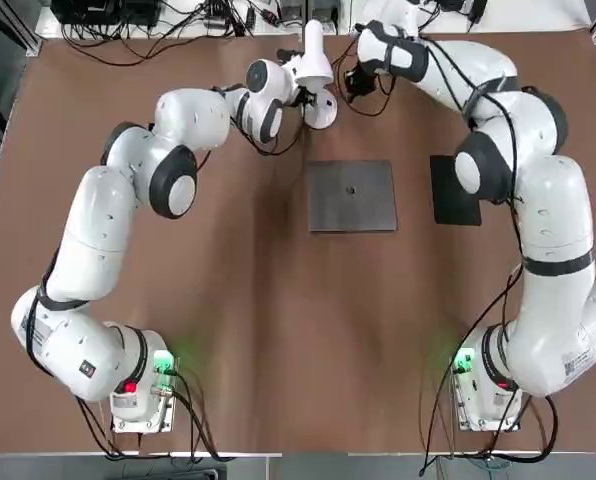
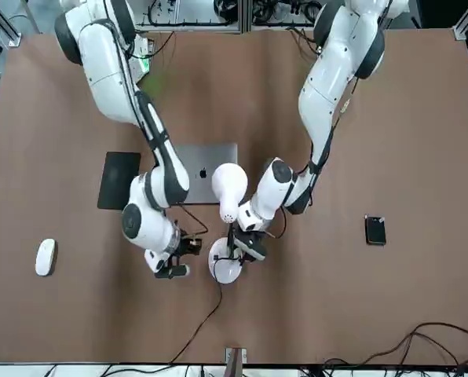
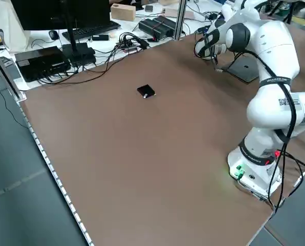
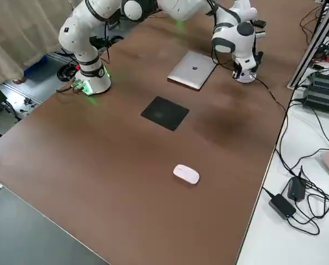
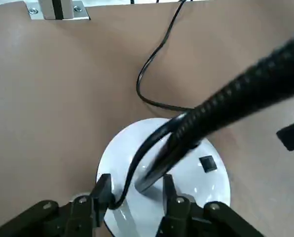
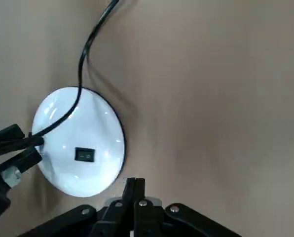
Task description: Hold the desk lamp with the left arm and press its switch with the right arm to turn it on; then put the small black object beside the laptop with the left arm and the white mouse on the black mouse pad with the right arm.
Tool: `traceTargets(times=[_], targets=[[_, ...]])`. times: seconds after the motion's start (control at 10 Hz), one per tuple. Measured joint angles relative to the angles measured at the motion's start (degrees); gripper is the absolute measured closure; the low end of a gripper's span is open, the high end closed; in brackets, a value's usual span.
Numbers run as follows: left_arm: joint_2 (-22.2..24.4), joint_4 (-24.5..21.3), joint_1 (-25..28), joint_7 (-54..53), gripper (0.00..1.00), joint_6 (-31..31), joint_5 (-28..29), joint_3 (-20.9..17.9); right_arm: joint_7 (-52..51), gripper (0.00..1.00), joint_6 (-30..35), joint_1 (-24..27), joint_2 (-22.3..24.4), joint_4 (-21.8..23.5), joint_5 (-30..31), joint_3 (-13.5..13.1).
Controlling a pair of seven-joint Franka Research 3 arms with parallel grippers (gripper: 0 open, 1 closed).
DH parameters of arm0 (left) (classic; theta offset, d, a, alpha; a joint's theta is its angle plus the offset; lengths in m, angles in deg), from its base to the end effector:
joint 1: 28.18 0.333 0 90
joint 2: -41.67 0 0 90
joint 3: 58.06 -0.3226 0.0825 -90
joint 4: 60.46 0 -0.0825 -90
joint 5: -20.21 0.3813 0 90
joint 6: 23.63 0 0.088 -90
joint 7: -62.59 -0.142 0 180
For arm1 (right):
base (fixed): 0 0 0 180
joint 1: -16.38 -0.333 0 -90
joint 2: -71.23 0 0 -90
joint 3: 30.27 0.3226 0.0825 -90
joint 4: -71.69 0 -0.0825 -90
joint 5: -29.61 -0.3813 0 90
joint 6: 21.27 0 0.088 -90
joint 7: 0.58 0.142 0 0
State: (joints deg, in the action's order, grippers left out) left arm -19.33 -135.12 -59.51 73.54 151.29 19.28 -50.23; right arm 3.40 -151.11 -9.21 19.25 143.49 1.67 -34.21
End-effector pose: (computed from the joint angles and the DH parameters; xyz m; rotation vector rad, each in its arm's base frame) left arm 0.6476 -0.4809 0.1523 2.6022 -0.4785 0.8068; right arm 0.7047 0.3203 0.1962 -2.7878 -0.0600 -0.0425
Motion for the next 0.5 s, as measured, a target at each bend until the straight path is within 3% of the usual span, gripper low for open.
traceTargets(times=[0.2, 0.3, 0.5], targets=[[-0.3, 0.3, -0.1, 0.0, 0.63, 0.6, 0.0, 0.0, -0.1, 0.99, 0.1, 0.0, 0.0, 0.0, 0.0, 0.1], [-0.3, 0.4, -0.2, 0.0, 0.76, 0.7, 0.0, 0.0, -0.1, 0.99, 0.1, 0.0, 0.0, 0.0, 0.0, 0.1], [-0.3, 0.4, -0.2, 0.0, 0.77, 0.7, 0.0, -0.1, -0.1, 0.99, 0.1, 0.0, 0.0, 0.0, 0.0, 0.1]])
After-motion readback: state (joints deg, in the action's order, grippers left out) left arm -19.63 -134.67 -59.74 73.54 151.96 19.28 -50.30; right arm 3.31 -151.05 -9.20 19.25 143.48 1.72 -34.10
